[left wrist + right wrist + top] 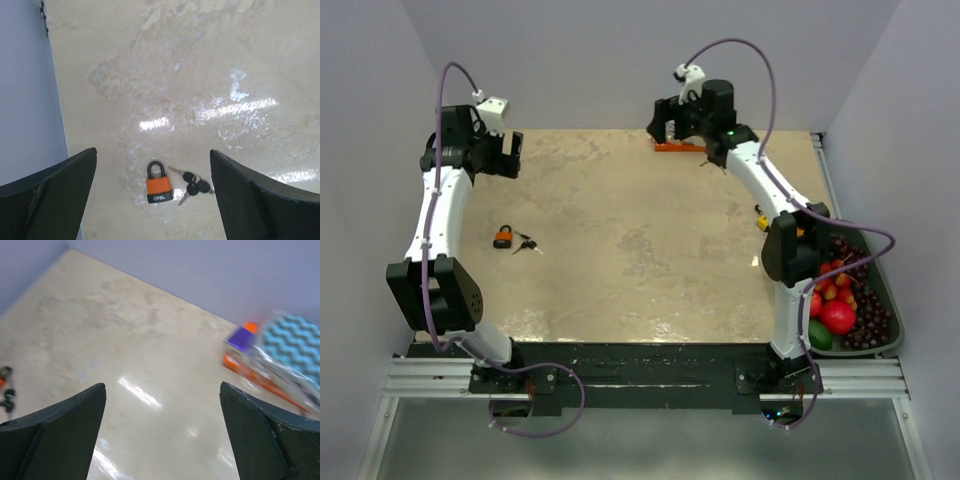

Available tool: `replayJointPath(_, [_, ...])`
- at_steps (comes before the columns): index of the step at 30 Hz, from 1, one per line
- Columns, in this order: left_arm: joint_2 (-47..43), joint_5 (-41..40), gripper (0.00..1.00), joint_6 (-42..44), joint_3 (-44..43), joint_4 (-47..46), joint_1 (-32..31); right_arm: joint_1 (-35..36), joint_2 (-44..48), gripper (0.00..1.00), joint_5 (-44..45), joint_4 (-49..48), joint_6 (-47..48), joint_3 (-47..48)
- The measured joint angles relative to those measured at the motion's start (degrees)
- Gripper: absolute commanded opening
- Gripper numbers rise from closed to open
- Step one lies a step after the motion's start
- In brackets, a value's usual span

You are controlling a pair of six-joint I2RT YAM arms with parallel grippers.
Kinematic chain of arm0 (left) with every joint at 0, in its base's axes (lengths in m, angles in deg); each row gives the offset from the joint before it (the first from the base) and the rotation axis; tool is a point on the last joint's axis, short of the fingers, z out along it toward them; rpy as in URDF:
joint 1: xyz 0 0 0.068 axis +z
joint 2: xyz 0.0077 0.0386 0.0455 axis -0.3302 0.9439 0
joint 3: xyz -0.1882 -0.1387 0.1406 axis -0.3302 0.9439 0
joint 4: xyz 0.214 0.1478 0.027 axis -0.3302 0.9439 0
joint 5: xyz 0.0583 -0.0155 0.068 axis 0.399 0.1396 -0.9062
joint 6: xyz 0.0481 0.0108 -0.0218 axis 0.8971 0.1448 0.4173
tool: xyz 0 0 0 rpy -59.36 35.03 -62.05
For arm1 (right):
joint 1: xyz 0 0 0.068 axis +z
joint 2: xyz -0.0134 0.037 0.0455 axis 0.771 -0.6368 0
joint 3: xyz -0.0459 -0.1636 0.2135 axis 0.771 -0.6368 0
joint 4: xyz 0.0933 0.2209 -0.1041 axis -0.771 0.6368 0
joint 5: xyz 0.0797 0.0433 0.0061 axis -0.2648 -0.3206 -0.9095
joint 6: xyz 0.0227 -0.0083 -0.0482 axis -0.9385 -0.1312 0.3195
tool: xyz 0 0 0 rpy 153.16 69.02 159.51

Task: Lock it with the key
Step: Pick up the lock from the center of the board.

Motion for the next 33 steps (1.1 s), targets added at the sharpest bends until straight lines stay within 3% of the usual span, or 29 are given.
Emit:
replayJointPath(9, [-2.71, 1.46, 0.99, 0.55, 2.01, -4.72, -3.52, -17.64, 0.39, 0.99, -0.94, 36.98, 23.87, 7.93])
replayJointPath(16, [-3.39, 1.68, 0.99, 0.00, 2.93, -9.18, -3.50, -26.75, -0.04, 0.99, 3.72, 53.70, 38.36, 6.75])
replayJointPath(22, [-6.51, 1.81, 0.99, -4.42, 6.54, -14.43, -3.50, -28.98, -3.17, 0.96, 6.40, 57.35, 43.60, 3.43])
replayJointPath(33, [-6.99, 3.54, 0.99, -10.01, 6.51, -15.69, -3.50, -28.65, -5.38, 0.92, 7.91, 53.05, 46.23, -6.69])
